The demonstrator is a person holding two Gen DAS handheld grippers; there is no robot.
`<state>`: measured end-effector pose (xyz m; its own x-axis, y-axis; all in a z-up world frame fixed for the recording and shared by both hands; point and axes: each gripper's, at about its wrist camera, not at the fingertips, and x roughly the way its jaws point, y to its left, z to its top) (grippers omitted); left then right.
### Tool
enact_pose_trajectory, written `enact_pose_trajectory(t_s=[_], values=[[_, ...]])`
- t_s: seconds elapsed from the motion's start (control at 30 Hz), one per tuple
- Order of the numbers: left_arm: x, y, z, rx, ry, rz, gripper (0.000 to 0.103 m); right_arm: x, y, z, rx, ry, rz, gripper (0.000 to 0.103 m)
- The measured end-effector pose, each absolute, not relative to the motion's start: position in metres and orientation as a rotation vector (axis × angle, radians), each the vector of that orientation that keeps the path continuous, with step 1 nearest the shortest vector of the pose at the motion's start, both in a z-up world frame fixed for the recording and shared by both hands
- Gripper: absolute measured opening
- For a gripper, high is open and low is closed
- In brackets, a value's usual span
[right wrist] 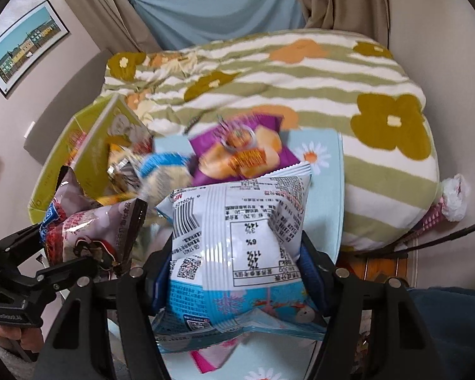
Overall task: Organize snacks
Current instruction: 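Grasp the dark chocolate-cookie bag with the left tool while the right tool grasps the blue-white bag, then lower both bags into the yellow box and open both tools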
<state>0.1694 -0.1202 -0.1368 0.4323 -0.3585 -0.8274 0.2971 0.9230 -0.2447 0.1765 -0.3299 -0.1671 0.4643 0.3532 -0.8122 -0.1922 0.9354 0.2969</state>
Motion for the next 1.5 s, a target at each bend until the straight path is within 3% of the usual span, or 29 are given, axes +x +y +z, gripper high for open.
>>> enact_pose_trajectory(t_s=[0.57, 0.87, 1.1, 1.13, 1.2, 1.23, 1.5], values=[[0.186, 0.071, -0.058, -0.079, 0.892, -0.221, 0.073, 0.205, -0.179, -0.077, 0.179, 0.871, 0.488, 0.064], [0.216, 0.182, -0.083, -0.081, 0.973, -0.19, 0.074, 0.227, -0.074, -0.075, 0.166, 0.89, 0.53, 0.064], [0.238, 0.206, -0.128, -0.018, 1.066, -0.284, 0.075, 0.234, -0.031, -0.096, 0.2, 0.952, 0.463, 0.064], [0.24, 0.205, -0.132, -0.012, 1.074, -0.292, 0.076, 0.235, -0.027, -0.098, 0.205, 0.958, 0.453, 0.064], [0.239, 0.207, -0.137, 0.011, 1.077, -0.304, 0.09, 0.234, -0.021, -0.102, 0.208, 0.971, 0.428, 0.064], [0.238, 0.208, -0.14, 0.034, 1.068, -0.292, 0.103, 0.233, -0.017, -0.104, 0.205, 0.976, 0.415, 0.064], [0.228, 0.222, -0.138, -0.036, 1.05, -0.275, 0.103, 0.227, 0.002, -0.117, 0.146, 0.997, 0.369, 0.064]])
